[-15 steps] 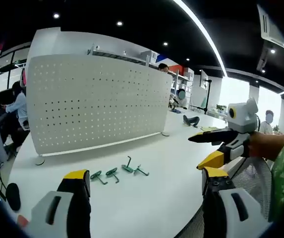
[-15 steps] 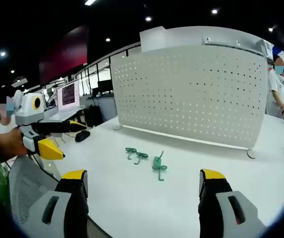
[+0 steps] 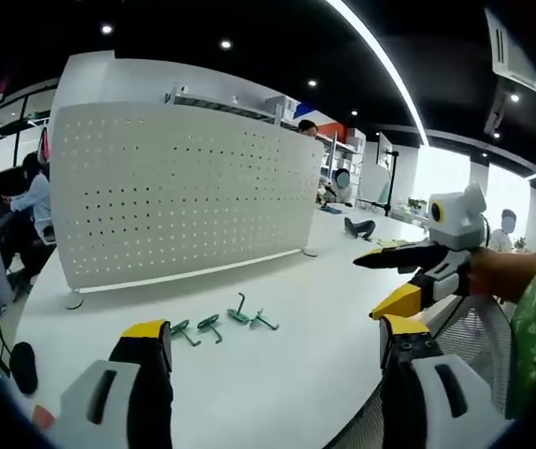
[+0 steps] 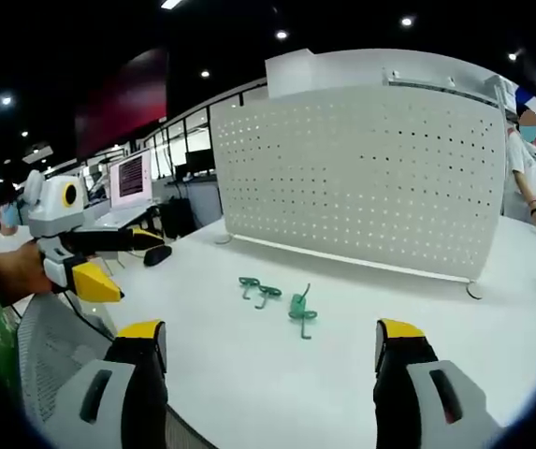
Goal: Insert the hook assembly into the mounting plate slot until the hook locks in place.
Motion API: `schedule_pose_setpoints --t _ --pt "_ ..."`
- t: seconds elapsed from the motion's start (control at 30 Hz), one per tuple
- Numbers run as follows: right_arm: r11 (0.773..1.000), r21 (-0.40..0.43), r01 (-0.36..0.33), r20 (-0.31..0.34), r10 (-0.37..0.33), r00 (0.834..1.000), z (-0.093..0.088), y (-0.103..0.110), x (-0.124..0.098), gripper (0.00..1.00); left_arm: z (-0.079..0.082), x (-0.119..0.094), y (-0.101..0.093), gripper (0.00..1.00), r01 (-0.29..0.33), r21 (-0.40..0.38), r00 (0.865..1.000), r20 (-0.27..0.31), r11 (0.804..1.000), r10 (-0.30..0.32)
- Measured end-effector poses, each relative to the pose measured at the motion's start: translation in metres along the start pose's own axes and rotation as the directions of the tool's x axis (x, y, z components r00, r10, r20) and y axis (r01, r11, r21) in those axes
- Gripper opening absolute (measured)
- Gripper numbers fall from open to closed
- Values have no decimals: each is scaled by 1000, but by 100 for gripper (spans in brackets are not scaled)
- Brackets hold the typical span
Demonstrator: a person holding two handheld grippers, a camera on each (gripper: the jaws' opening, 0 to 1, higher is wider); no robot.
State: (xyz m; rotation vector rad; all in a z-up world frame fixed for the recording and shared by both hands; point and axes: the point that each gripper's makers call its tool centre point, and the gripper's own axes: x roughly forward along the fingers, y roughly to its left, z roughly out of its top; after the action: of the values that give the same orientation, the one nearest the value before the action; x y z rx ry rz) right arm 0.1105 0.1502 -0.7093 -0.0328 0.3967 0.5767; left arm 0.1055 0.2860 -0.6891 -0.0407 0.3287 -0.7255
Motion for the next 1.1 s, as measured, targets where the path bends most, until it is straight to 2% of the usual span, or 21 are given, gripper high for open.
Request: schedule_pose_setpoints --t 0.5,1.1 --pt "1000 -1 3 0 -3 1000 0 -2 -1 90 2 2 -4 93 9 0 1000 8 1000 -9" --pt "1000 -9 -8 -34 8 999 2 -10 13 87 0 5 -6 92 16 -11 1000 5 1000 -16"
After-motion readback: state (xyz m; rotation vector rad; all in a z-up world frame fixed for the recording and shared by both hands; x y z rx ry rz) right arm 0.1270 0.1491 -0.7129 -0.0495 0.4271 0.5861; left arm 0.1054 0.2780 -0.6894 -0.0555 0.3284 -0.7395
